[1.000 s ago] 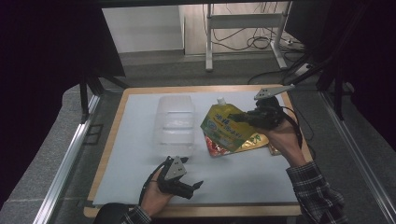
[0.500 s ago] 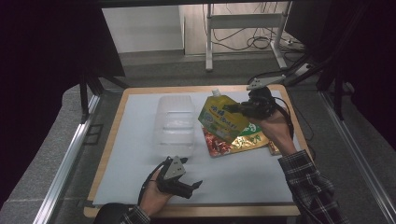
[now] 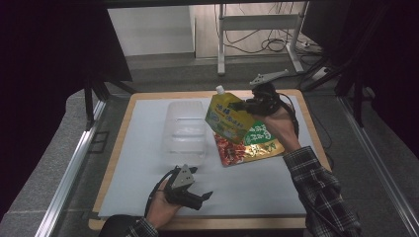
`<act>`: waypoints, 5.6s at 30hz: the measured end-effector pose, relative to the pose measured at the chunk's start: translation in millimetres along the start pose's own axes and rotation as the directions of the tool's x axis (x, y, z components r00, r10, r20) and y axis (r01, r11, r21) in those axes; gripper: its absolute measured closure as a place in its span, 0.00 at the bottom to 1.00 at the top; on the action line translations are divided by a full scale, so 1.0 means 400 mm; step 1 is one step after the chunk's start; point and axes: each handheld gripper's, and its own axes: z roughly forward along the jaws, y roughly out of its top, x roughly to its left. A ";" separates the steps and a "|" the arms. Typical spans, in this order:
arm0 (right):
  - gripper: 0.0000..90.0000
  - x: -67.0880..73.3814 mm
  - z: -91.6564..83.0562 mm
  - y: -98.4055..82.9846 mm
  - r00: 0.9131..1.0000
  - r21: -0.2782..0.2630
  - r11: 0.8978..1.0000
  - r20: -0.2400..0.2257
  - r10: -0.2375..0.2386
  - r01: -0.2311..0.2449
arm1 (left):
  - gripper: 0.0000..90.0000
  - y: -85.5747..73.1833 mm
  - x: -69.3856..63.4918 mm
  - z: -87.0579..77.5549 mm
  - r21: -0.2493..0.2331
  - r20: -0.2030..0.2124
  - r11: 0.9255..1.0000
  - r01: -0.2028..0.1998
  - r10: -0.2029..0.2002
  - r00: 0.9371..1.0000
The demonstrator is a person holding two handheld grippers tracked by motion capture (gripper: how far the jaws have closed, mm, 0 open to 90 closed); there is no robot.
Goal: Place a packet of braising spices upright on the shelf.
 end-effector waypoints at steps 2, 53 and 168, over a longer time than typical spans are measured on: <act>0.98 -0.004 0.010 0.010 1.000 0.000 1.000 0.000 -0.002 0.002 | 0.05 0.000 0.001 -0.003 -0.005 0.001 1.000 0.001 -0.001 1.000; 0.98 -0.055 0.225 0.203 0.998 -0.032 0.999 -0.060 -0.027 0.025 | 0.04 0.005 -0.002 -0.004 -0.058 0.042 0.998 -0.001 0.003 0.999; 0.00 -0.038 0.204 -0.050 0.995 0.086 0.992 0.009 -0.095 0.094 | 0.05 0.010 -0.017 0.017 -0.039 0.047 0.997 -0.074 0.076 0.996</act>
